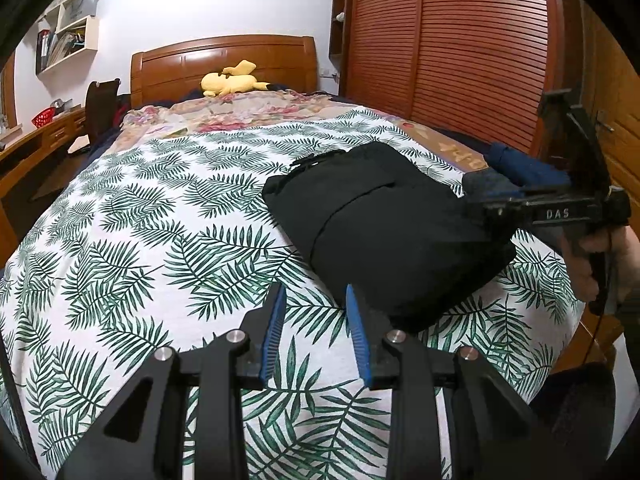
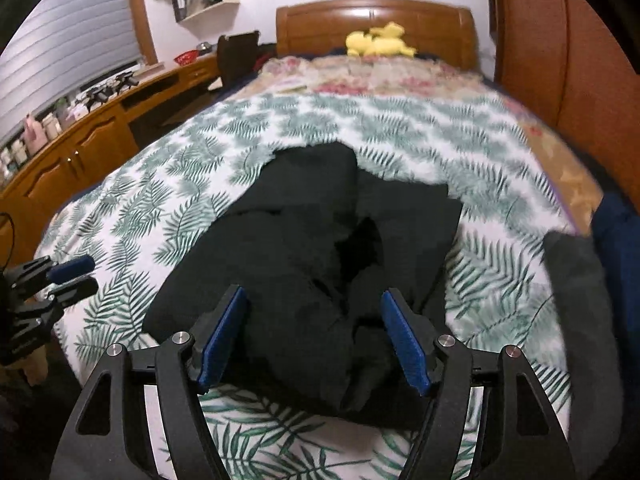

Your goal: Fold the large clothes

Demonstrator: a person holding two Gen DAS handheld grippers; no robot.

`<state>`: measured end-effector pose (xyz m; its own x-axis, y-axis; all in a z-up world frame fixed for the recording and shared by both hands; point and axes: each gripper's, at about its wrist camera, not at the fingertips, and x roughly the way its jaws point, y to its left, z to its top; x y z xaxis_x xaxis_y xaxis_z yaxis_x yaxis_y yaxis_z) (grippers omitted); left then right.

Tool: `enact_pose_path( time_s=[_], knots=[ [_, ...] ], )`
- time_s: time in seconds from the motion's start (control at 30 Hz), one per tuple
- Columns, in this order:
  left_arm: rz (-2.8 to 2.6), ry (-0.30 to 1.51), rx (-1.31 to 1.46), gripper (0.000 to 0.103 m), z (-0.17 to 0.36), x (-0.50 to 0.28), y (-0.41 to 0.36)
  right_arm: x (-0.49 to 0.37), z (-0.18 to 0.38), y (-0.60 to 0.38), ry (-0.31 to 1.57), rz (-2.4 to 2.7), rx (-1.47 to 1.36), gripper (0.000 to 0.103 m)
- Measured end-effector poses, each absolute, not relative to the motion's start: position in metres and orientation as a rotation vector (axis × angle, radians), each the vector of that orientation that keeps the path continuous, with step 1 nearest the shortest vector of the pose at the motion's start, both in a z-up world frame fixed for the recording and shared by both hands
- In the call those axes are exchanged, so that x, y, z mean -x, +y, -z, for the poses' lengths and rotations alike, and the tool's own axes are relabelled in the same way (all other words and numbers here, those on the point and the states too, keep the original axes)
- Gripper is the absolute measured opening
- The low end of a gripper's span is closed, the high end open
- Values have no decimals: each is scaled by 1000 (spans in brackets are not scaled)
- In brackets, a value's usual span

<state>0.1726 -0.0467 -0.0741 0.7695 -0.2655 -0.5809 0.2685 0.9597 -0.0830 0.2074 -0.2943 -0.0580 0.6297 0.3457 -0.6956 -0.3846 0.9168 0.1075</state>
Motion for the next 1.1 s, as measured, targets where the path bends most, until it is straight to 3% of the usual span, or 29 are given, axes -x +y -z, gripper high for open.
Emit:
enact_pose_path(
  time_s=[0.17,0.3,0.63,0.83,0.97,1.1],
  knots=[
    [287,631,-4,29,74,-173,-47,-204,65,-287,838,-510,76,17],
    [287,634,-7,29,74,-173,-47,-197,61,-282,815,-544,117,7],
    [284,634,-10,29,76,-173,-48,-179,14,-297,578,-406,218,5],
    [282,630,-5,29,74,-173,-46,-196,52,-327,658,-261,256,4],
    [281,634,-4,29,75,-173,-45,-220,102,-356,816,-212,192,5],
    [282,636,-5,29,75,-174,-46,-219,108,-356,838,-232,173,10]
  ],
)
